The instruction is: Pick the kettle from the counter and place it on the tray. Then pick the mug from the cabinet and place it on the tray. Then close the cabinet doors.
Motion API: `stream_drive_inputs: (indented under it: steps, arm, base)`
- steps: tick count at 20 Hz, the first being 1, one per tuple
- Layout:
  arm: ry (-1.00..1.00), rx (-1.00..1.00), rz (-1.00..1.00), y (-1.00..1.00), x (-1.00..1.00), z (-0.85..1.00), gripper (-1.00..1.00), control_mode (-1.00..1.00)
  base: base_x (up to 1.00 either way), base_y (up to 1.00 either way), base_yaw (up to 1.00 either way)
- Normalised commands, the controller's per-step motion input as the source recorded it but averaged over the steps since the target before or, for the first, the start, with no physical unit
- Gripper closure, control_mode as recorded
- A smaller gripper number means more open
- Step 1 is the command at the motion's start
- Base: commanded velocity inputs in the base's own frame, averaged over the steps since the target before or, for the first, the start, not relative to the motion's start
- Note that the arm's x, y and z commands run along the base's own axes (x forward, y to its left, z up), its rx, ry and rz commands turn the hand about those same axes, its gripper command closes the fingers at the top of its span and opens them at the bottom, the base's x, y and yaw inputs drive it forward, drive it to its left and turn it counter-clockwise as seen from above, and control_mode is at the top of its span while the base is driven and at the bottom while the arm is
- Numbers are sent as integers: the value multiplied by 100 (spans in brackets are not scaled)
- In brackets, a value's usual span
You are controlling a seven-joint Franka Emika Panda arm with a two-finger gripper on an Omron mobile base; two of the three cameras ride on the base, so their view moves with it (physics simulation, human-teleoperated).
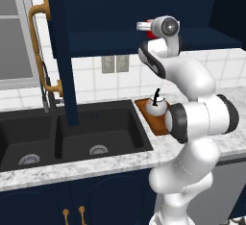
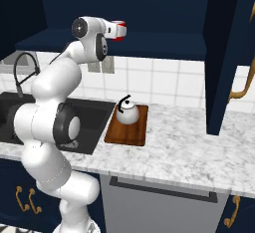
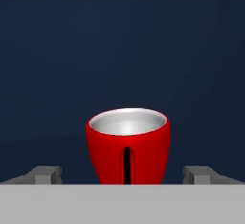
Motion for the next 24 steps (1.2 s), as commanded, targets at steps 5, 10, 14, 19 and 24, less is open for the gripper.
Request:
stream_drive_inputs:
  steps: [5, 10, 14, 19, 24]
  arm:
    - [0, 2, 1, -8, 15, 0, -100, -100]
    - [0, 3, 2, -12, 14, 0, -100, -100]
    - [0, 0, 0, -4, 1, 0, 100, -100]
    - [0, 0, 0, -1, 0, 0, 100, -100]
    - [0, 0, 0, 0, 0, 0, 100, -100]
  base:
    - [0, 0, 0]
    - [0, 0, 0]
    - [0, 0, 0]
    - [0, 0, 0]
    - [0, 0, 0]
